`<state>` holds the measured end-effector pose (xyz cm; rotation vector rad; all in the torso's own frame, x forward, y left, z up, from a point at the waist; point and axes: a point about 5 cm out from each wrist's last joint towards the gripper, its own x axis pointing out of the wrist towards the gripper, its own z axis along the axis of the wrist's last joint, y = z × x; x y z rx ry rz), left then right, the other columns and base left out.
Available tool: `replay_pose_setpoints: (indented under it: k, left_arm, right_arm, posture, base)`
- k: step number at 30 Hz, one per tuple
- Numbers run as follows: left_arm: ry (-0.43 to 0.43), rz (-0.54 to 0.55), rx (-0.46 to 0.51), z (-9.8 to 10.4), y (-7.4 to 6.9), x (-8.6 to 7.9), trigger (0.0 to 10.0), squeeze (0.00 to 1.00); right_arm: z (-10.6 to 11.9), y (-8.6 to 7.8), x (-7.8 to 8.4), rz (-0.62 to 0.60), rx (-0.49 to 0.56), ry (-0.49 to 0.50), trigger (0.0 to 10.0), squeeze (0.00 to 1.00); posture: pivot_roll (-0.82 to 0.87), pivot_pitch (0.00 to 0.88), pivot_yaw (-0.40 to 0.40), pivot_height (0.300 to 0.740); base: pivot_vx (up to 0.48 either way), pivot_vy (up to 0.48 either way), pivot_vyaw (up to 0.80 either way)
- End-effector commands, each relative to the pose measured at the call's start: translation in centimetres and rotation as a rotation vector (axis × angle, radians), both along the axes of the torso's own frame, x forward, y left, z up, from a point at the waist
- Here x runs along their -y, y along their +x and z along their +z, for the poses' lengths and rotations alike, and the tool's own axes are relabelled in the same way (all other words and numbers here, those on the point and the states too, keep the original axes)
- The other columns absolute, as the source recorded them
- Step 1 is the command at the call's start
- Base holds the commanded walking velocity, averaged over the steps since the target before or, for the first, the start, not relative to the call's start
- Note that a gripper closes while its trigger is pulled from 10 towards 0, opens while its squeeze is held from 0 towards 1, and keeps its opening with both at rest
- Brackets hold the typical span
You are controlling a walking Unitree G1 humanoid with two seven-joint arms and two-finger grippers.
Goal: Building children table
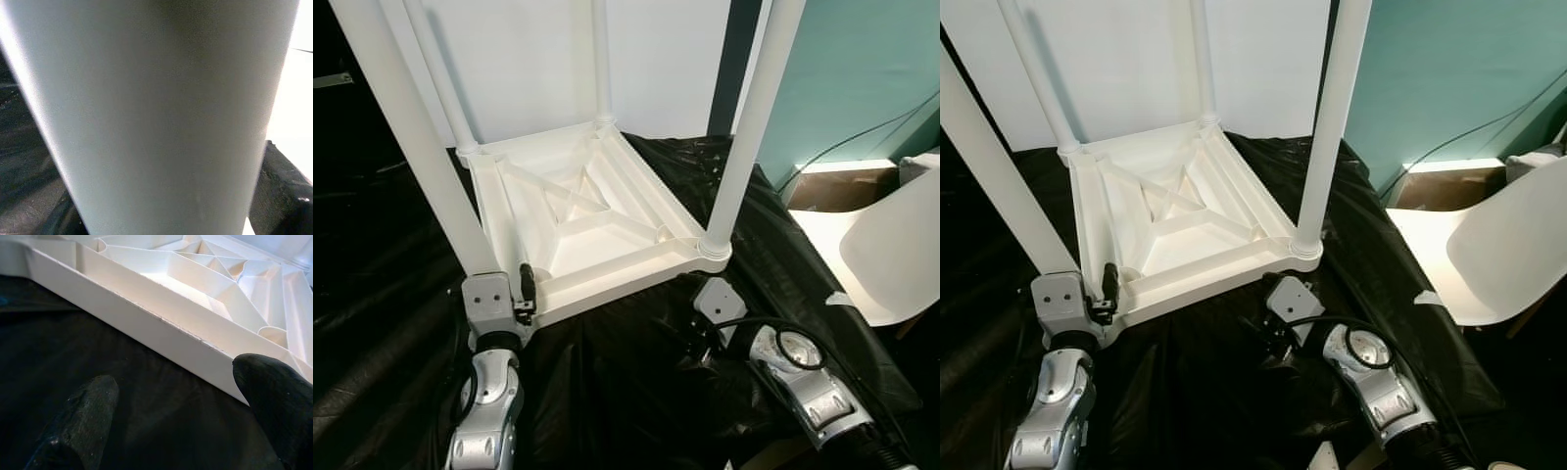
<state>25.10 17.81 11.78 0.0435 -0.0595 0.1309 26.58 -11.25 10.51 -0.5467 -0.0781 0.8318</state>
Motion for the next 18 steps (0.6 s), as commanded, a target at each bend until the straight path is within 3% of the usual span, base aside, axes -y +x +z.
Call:
replay_pose_setpoints:
  k: [1,8,12,18]
  left_arm:
    - [0.013,-0.064,-0.056,-1.2,0.0,0.2,10.0,0.00]
    - [0.006,-0.040,-0.067,-1.7,-0.1,0.2,10.0,0.00]
    - [0.012,-0.039,-0.049,-1.4,0.0,0.5,10.0,0.00]
    - [0.000,-0.065,-0.022,-1.1,0.1,1.0,10.0,0.00]
  right_arm:
    - [-0.2,0.1,0.1,0.001,0.025,-0.043,10.0,0.00]
    - [0.1,1.7,0.7,-0.091,0.166,-0.180,10.0,0.00]
    - [1.0,3.0,1.1,-0.196,0.224,-0.145,10.0,0.00]
    - [1.5,3.5,0.8,-0.221,0.267,-0.122,10.0,0.00]
  posture:
    - [0.16,0.000,0.000,0.740]
    - [0.17,0.000,-0.004,0.740]
    - [0.18,0.000,-0.003,0.740]
    - [0.17,0.000,0.001,0.740]
  base:
    - [0.000,0.000,0.00]
    - [0.000,0.000,0.00]
    - [0.000,0.000,0.00]
    - [0.000,0.000,0.00]
